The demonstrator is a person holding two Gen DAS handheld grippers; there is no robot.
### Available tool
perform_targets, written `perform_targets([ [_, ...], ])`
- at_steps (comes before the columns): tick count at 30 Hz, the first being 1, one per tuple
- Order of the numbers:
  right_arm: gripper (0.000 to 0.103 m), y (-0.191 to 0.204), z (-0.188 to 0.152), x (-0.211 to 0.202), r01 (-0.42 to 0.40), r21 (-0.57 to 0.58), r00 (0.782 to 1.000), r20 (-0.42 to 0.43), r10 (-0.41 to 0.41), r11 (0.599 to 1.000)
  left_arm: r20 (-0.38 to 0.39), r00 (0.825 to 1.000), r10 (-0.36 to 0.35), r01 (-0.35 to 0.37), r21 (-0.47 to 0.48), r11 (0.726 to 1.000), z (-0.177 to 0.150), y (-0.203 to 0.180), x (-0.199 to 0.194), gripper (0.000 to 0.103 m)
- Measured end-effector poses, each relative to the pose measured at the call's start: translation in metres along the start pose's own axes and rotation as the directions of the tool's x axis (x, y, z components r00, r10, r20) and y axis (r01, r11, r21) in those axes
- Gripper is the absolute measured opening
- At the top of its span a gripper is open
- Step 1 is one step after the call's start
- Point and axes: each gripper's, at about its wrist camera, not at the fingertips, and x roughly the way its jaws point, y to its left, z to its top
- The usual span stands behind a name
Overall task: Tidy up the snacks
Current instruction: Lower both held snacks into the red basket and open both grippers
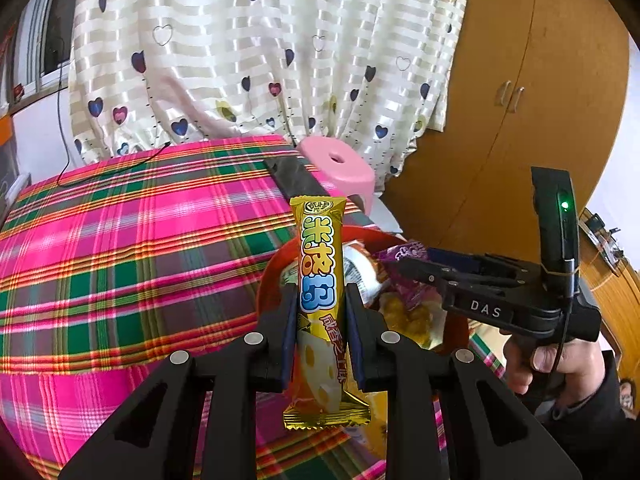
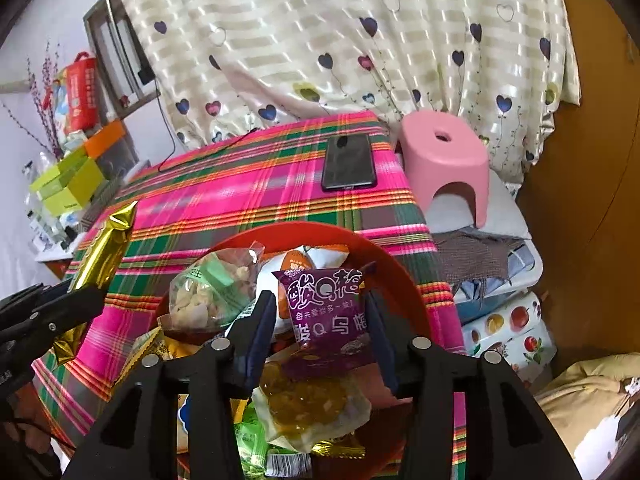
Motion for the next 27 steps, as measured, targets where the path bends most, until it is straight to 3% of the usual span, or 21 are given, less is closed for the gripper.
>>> perform_targets([
  [16,0.045,-0.014,-0.014,-0.037,-0.016,0.043,0.999,0.052,0.014,0.999,-0.055,0.995,-0.080,0.082,0.038,0.996,0.006,-0.034,0.024,0.023],
  [27,0.045,-0.012,-0.025,-0.042,-0.002,0.021,0.999,0.033,0.001,1.000,-0.121,0.989,-0.087,0.093,0.047,0.995,0.006,-0.040,0.056,0.024],
])
